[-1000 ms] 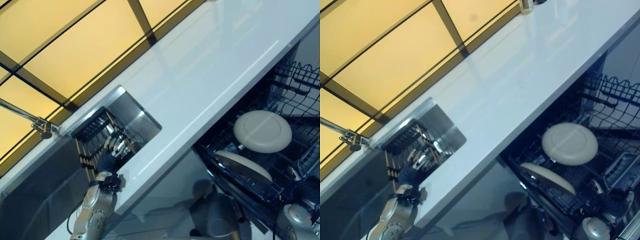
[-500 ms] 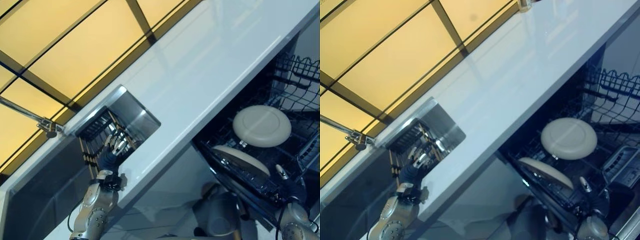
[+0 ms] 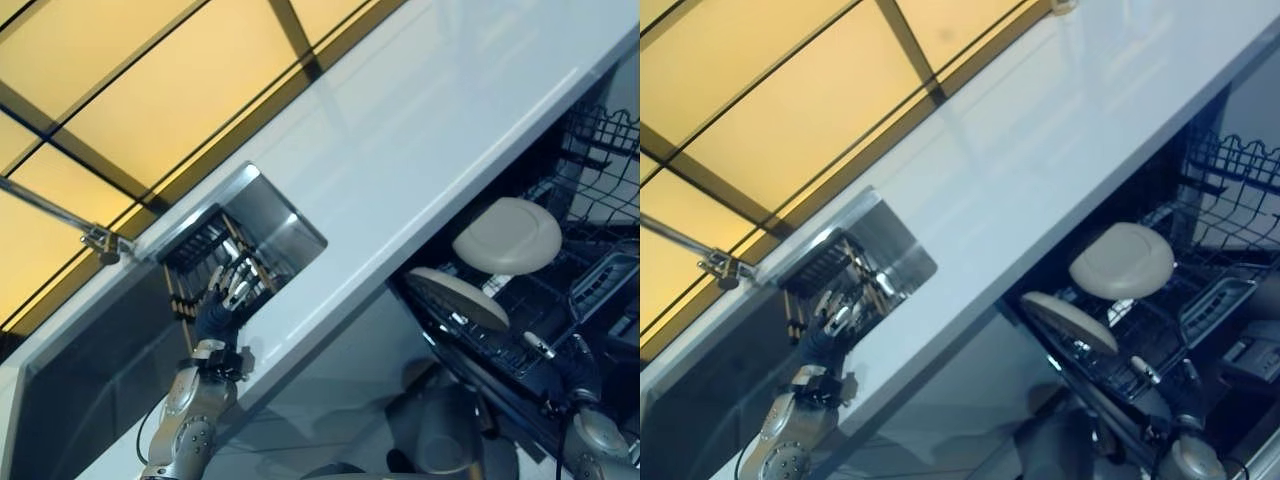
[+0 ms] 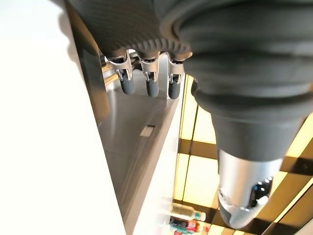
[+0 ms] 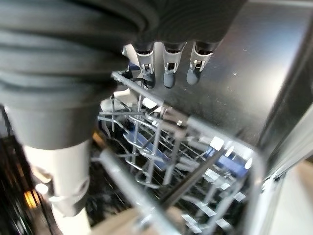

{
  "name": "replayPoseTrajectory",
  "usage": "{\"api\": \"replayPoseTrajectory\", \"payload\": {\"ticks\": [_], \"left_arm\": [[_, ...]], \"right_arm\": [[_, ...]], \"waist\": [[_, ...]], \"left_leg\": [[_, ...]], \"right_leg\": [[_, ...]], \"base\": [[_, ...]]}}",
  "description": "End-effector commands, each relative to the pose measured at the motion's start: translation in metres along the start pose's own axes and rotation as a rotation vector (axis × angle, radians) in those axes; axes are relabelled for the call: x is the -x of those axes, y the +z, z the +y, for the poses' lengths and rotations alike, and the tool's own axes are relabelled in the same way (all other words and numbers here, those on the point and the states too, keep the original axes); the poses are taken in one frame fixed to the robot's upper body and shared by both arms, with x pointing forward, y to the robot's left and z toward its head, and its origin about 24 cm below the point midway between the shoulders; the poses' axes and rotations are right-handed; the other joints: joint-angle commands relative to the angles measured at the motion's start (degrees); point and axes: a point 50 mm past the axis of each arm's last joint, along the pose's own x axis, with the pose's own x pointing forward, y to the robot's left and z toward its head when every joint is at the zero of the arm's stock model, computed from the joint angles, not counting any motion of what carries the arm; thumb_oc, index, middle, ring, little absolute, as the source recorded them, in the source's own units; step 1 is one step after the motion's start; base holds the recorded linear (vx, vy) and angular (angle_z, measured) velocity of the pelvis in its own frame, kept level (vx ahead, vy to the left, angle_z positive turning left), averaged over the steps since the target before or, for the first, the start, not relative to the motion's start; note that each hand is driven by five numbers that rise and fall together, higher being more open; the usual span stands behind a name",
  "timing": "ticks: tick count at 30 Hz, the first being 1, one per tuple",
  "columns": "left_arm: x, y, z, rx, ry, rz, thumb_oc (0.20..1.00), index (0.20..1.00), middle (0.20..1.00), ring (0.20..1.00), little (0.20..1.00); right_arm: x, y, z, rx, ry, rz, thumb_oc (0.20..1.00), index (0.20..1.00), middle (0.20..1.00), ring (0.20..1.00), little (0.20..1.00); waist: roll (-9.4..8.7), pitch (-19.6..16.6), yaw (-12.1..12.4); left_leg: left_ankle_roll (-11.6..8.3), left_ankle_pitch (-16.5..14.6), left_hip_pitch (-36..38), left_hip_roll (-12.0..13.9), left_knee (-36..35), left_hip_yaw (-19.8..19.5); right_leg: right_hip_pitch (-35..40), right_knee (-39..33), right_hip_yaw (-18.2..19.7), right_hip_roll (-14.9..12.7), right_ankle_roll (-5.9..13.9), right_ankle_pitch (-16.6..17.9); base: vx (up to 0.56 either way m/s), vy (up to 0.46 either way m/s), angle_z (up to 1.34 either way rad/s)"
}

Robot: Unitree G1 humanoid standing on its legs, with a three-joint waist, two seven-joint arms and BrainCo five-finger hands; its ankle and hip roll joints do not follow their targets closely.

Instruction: Pick up plates and place into dishwasher.

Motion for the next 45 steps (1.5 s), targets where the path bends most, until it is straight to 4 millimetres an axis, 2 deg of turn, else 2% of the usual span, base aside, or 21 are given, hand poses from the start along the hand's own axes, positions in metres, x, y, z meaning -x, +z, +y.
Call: {"api": "replayPoseTrajectory", "payload": {"ticks": [1,3,6,15,22,26,31,34,36,40,45], "left_arm": [[0.025,-0.017,0.012,-0.033,0.051,0.117,1.0,1.0,1.0,1.0,1.0],[0.023,-0.015,0.014,-0.054,0.056,0.12,1.0,1.0,1.0,1.0,1.0],[0.021,-0.011,0.019,-0.069,0.057,0.119,1.0,1.0,1.0,1.0,1.0],[0.025,-0.007,0.024,-0.091,0.062,0.124,1.0,1.0,1.0,1.0,1.0],[0.024,-0.003,0.026,-0.125,0.052,0.116,1.0,1.0,1.0,1.0,1.0],[0.022,0.001,0.024,-0.144,0.049,0.115,1.0,1.0,1.0,1.0,1.0],[0.019,0.0,0.024,-0.138,0.034,0.127,1.0,1.0,1.0,1.0,1.0],[0.018,0.001,0.023,-0.134,0.01,0.117,1.0,1.0,1.0,1.0,1.0],[0.016,0.006,0.022,-0.146,-0.005,0.103,1.0,1.0,1.0,1.0,1.0],[0.007,0.022,0.019,-0.163,-0.011,0.063,1.0,1.0,1.0,1.0,1.0],[0.002,0.031,0.019,-0.173,-0.003,0.017,1.0,1.0,1.0,1.0,1.0]], "right_arm": [[0.002,0.078,0.079,0.053,0.412,-0.389,1.0,1.0,1.0,1.0,1.0],[-0.002,0.094,0.084,0.048,0.452,-0.427,1.0,1.0,1.0,1.0,1.0],[-0.005,0.107,0.092,0.06,0.497,-0.473,1.0,1.0,1.0,1.0,1.0],[-0.008,0.122,0.112,0.049,0.612,-0.52,1.0,1.0,1.0,1.0,1.0],[-0.004,0.12,0.124,-0.005,0.692,-0.541,1.0,1.0,1.0,1.0,1.0],[-0.001,0.133,0.126,-0.101,0.761,-0.604,1.0,1.0,1.0,1.0,1.0],[-0.001,0.149,0.147,-0.153,0.867,-0.635,1.0,1.0,1.0,1.0,1.0],[-0.003,0.143,0.154,-0.104,0.845,-0.613,1.0,1.0,1.0,1.0,1.0],[-0.004,0.136,0.151,-0.087,0.813,-0.59,1.0,1.0,1.0,1.0,1.0],[-0.015,0.11,0.129,-0.052,0.702,-0.47,1.0,1.0,1.0,1.0,1.0],[-0.018,0.074,0.104,0.006,0.578,-0.33,1.0,1.0,1.0,1.0,1.0]], "waist": [[-4.17,-2.1,5.7],[-4.53,-2.3,6.9],[-4.67,-2.6,8.5],[-5.13,-3.8,12.7],[-6.54,-4.2,14.2],[-6.86,-4.8,14.9],[-6.23,-5.7,15.7],[-6.8,-6.7,16.3],[-8.11,-7.3,16.6],[-12.38,-9.1,16.7],[-15.18,-11.4,15.1]], "left_leg": [[2.25,-2.0,-7.1,1.5,7.7,-5.6],[1.94,-1.5,-7.7,1.9,7.7,-6.5],[1.44,-0.8,-8.5,2.6,7.5,-7.4],[0.04,1.3,-9.2,3.4,5.9,-10.1],[-0.36,2.0,-9.4,3.5,4.6,-11.5],[-0.26,2.0,-8.5,3.3,3.5,-12.0],[-0.29,1.3,-7.3,2.8,3.4,-12.8],[-0.59,0.7,-6.3,3.1,2.4,-12.7],[-0.66,0.7,-6.2,3.5,1.8,-12.5],[-1.08,0.3,-5.5,5.0,1.3,-11.9],[-1.0,-0.4,-3.3,5.9,0.8,-10.6]], "right_leg": [[3.9,-14.2,-6.9,0.3,1.29,7.2],[4.3,-14.3,-7.9,0.6,0.89,6.8],[4.8,-14.6,-9.4,1.0,0.34,6.4],[7.6,-16.8,-13.3,1.8,-0.79,6.2],[8.8,-17.9,-15.1,2.3,-0.86,6.4],[9.9,-18.8,-16.4,2.2,-0.53,6.8],[11.5,-19.4,-17.5,1.9,-0.37,6.5],[13.7,-21.0,-18.4,2.6,-0.53,6.0],[14.6,-22.1,-19.0,3.2,-0.66,6.0],[16.8,-23.9,-19.7,5.0,-1.08,5.6],[18.8,-25.3,-18.0,6.9,-1.64,5.0]], "base": [[0.01,-0.074,0.22],[0.0,-0.066,0.29],[-0.03,-0.038,0.29],[0.0,0.001,0.23],[-0.04,-0.016,0.09],[-0.04,0.002,0.09],[-0.03,0.035,0.09],[-0.1,0.015,0.1],[-0.15,-0.058,0.09],[-0.17,-0.101,0.1],[-0.1,-0.008,0.01]]}}
